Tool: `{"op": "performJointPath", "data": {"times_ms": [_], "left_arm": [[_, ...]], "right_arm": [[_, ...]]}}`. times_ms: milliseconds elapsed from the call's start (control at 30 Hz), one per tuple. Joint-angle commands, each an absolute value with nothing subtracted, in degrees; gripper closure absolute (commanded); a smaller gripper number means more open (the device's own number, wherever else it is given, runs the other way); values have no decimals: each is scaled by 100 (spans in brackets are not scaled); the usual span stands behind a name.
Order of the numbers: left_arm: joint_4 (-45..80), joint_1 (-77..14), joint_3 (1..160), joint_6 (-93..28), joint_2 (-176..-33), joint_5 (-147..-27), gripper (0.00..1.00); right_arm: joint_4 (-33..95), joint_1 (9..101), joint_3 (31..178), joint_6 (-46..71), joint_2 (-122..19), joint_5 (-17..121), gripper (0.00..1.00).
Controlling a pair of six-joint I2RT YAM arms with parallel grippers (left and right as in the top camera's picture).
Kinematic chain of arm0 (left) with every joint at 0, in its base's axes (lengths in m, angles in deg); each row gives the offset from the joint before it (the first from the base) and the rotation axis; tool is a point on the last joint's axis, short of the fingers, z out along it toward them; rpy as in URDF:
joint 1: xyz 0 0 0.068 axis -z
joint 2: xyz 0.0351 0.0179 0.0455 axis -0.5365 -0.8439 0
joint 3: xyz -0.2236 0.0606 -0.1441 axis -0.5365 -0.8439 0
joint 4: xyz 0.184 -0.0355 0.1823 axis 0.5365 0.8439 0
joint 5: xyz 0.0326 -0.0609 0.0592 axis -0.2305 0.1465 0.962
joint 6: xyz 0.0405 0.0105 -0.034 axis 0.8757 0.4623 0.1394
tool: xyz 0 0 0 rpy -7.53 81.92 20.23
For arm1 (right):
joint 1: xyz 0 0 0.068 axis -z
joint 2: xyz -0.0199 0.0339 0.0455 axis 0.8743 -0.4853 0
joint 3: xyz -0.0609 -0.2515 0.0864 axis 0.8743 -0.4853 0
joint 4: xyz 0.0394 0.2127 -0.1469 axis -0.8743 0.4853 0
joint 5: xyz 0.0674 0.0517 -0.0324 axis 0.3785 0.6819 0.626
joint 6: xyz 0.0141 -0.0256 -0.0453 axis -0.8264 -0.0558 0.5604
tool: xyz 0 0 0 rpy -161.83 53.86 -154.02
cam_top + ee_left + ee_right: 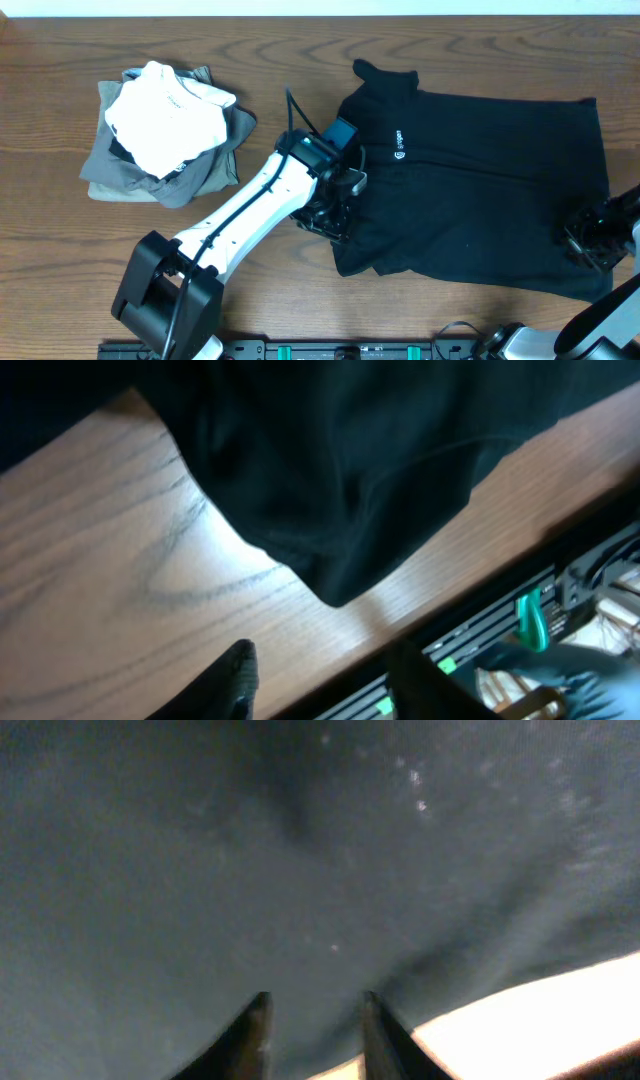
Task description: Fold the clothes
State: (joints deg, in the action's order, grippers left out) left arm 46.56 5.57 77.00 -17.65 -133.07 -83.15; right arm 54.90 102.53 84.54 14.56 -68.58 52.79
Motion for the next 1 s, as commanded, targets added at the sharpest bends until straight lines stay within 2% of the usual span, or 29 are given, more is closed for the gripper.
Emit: {"op": "performJointPath", "data": {"times_ms": [0,67,133,200,233,367,533,700,967], "left_arm": [[4538,540,7656,-1695,-13355,-8335,58],[4591,540,7656,-1666,-13355,-8693,58],[4816,555,7652,-1474,-13377,-8992,57],[4997,575,7632,-1363,-13410,-8962,57],[5006,579,7595,-1352,-13423,-8927,51],[4849,575,7501,-1358,-13493,-8708,49],[4862,581,7497,-1439,-13532,-8798,45],[4807,669,7197,-1437,-13567,-9041,45],[3690,728,6946,-1913,-14094,-9303,42]], "right_arm": [[5394,10294,8196,1395,-6823,5797,83],[5473,10292,8065,1395,-6823,5762,88],[5619,10292,7971,1395,-6823,5756,85],[5744,10292,7912,1395,-6823,5756,59],[5776,10292,7877,1395,-6823,5719,51],[5776,10303,7739,990,-6823,4858,29],[5359,10305,7547,955,-6823,5094,31],[5051,10305,7549,1703,-6819,6311,35],[5003,10301,7582,1980,-6791,6774,36]]}}
